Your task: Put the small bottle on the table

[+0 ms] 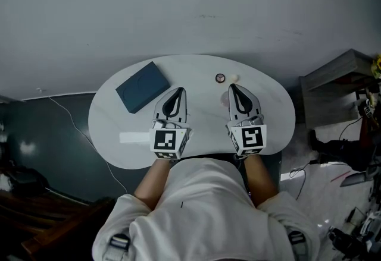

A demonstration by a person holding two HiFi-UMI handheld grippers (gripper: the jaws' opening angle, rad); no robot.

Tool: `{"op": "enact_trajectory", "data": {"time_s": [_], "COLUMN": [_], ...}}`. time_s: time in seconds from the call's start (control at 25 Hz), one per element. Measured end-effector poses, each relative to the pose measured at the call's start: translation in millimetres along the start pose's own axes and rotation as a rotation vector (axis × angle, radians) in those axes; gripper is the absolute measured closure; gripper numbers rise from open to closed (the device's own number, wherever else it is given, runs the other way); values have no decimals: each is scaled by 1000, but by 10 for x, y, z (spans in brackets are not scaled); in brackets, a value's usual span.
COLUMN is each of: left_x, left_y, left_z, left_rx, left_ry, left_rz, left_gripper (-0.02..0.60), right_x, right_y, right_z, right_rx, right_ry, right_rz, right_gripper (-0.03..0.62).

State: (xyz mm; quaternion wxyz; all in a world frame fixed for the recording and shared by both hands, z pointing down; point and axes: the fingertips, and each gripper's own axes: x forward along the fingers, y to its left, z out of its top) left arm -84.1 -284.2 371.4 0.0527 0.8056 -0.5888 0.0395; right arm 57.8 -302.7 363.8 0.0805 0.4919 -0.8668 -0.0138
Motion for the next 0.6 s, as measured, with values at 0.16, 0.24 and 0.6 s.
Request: {"op": "enact_trajectory", "data": {"time_s": [0.16,0.24,0.6], "left_x": [26,23,120], "left_y": [-28,-64,-164], "left_z": [9,-7,-81], "left_rx": [9,13,12], "left_ry": [2,8,21], "left_rz": [-8,-18,-36], "left_gripper": [561,561,561], "right_x": [-34,-58,-85], "right_y": [-59,-70,-218], "right_z": [-28,-50,-123], "right_rx": [-2,0,6], "right_ry": [1,5,13], "right_rz": [-14,-18,-38], "right_gripper": [596,595,596]}}
